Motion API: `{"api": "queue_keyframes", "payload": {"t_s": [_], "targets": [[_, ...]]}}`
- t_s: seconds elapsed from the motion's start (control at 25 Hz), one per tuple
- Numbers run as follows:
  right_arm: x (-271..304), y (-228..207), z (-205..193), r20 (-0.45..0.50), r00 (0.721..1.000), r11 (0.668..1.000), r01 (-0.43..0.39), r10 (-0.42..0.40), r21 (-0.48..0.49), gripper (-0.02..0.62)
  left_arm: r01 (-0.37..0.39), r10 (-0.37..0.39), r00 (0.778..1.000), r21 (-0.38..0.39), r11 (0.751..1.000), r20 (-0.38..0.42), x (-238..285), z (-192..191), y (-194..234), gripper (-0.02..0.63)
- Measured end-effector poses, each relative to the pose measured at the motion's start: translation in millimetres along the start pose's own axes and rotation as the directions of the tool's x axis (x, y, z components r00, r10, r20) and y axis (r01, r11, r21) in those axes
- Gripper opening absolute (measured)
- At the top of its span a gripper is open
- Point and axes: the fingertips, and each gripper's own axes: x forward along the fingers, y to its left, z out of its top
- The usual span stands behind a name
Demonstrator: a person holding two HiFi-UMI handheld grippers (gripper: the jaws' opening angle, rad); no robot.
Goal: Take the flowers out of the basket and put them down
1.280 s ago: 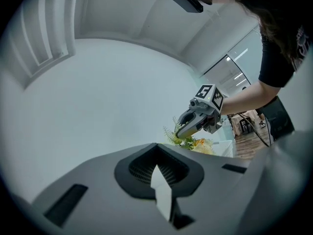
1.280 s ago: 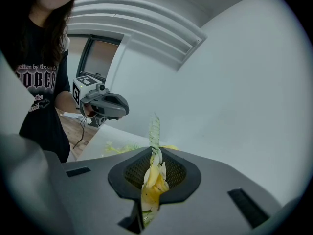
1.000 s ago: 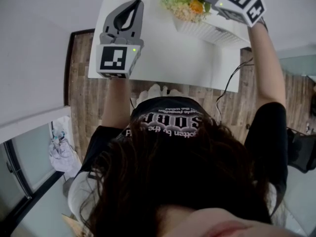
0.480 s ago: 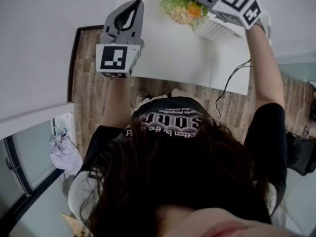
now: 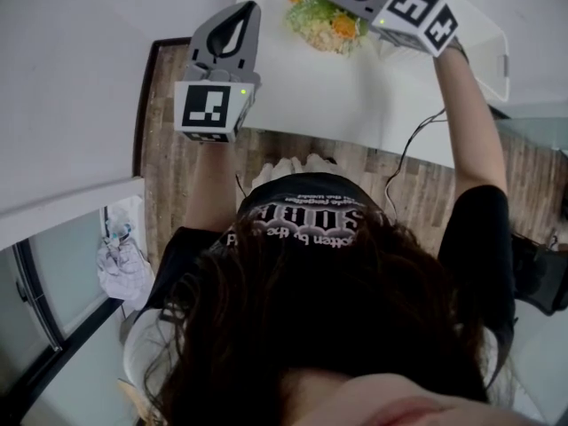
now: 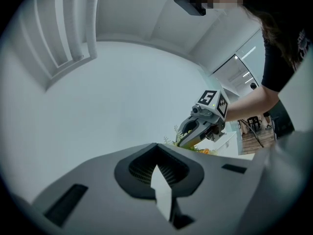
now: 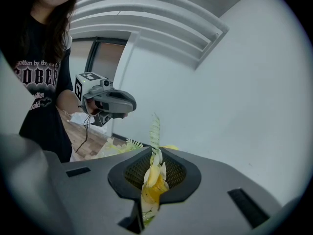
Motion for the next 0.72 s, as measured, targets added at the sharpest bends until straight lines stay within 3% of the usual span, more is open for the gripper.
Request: {"api": "queue_keyframes", "payload": {"t_s": [0.28, 0.72], "targets": [[66, 35, 0, -0.021, 0.999, 0.999, -0.033, 0.034, 0.040, 0.040, -0.007, 0.007, 1.000, -0.013, 1.000, -0.019, -39, -22, 45, -0.002], [101, 70, -55, -0.100, 0.994, 0.991, -0.019, 0.033, 0.135, 0.041, 0.045, -0.046, 0.999, -0.041, 0.998, -0.019, -48, -36, 40, -0.001]]}}
